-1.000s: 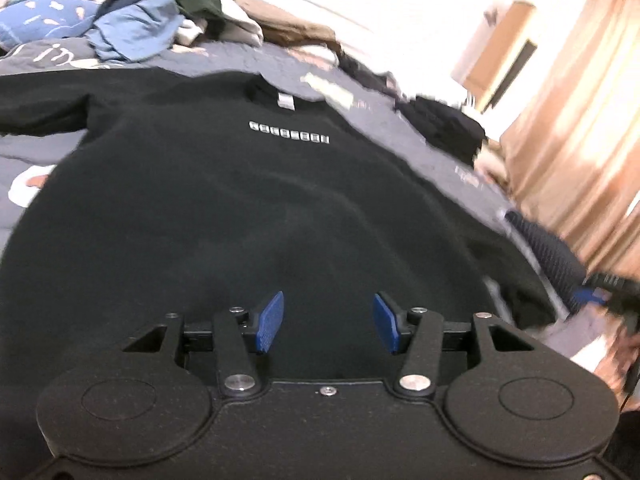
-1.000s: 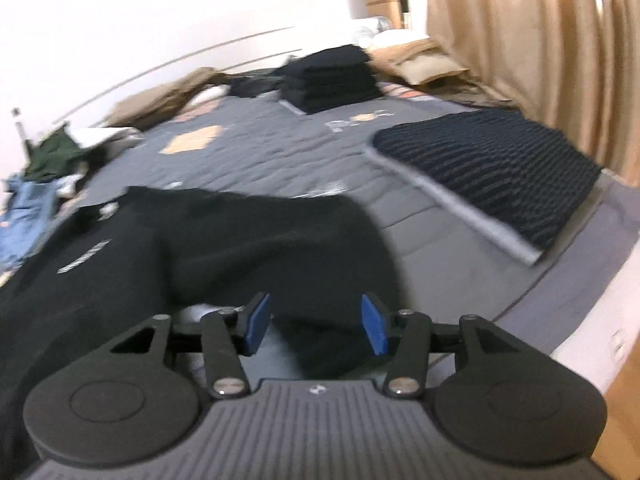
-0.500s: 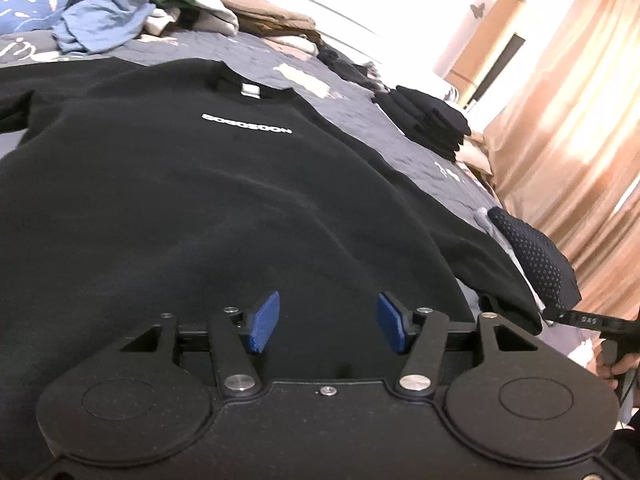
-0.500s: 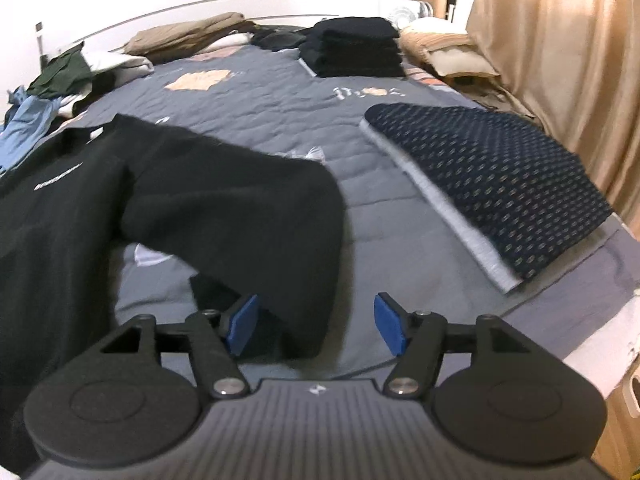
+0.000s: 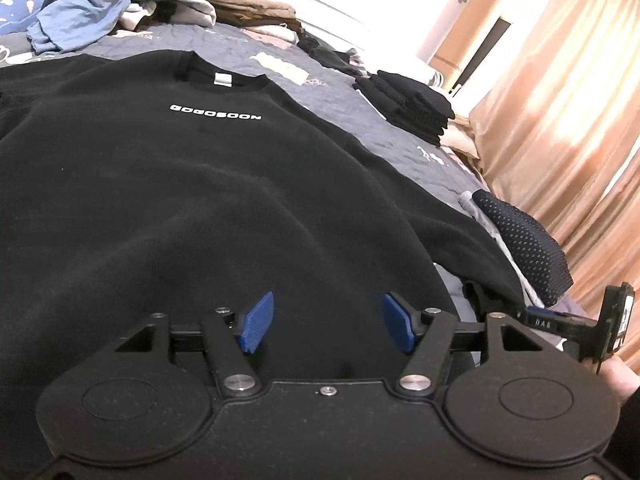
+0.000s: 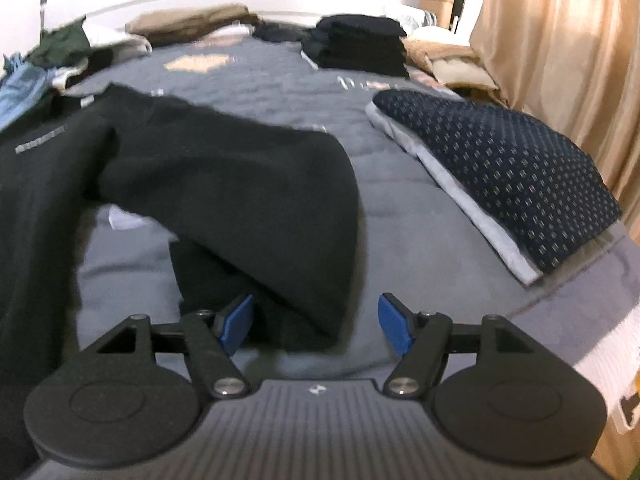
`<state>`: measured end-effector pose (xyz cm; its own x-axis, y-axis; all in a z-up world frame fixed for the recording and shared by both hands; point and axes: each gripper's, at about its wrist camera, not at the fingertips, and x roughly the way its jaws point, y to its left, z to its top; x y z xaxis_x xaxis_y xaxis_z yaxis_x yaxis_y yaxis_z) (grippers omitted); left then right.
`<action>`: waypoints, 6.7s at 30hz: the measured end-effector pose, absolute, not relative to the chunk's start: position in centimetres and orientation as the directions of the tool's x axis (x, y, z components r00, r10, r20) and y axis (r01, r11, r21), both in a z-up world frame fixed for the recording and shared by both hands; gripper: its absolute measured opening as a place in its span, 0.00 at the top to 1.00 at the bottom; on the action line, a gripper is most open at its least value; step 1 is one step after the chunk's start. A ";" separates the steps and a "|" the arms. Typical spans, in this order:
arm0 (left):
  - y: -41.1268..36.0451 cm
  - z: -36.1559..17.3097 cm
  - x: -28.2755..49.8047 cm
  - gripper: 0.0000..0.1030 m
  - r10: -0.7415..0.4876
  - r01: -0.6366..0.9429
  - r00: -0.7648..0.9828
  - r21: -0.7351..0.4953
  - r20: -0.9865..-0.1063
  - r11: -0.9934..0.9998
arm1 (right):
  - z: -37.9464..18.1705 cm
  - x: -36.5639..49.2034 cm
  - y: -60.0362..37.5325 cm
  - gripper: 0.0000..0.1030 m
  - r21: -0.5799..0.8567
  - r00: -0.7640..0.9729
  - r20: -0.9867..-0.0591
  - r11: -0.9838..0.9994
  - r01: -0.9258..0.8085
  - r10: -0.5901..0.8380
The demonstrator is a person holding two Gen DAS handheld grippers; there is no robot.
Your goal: Fold clothes
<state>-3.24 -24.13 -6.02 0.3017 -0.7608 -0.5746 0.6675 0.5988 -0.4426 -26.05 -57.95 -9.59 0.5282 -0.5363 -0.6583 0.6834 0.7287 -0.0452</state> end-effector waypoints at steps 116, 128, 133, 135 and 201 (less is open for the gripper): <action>-24.8 -6.5 -3.2 0.40 -0.744 0.672 0.278 -0.431 -0.608 0.603 | -9.0 -33.7 -68.3 0.58 0.264 0.518 -0.775 0.560 0.785 -0.361; -24.6 -6.6 -3.3 0.40 -0.740 0.669 0.278 -0.430 -0.612 0.607 | -3.6 -31.3 -62.5 0.64 -0.370 0.449 -0.425 0.604 0.706 -0.786; -24.6 -6.5 -3.3 0.40 -0.741 0.669 0.279 -0.430 -0.611 0.606 | -8.0 -29.9 -66.3 0.55 -0.360 0.291 -0.624 0.598 0.716 -0.725; -24.5 -6.5 -3.3 0.40 -0.741 0.667 0.281 -0.431 -0.610 0.608 | -8.3 -29.9 -66.2 0.51 -0.379 0.242 -0.621 0.556 0.740 -0.745; -28.0 -3.9 14.2 0.31 -0.782 0.741 0.374 -0.347 -0.498 0.575 | -9.4 8.6 -70.2 0.79 0.148 0.663 -0.728 0.905 0.400 -0.174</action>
<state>14.18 -28.02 -3.88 0.3739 -0.7824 -0.4980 0.7406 0.5751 -0.3474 8.60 -70.22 -9.40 0.6632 -0.1741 -0.7279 0.3996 0.9047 0.1477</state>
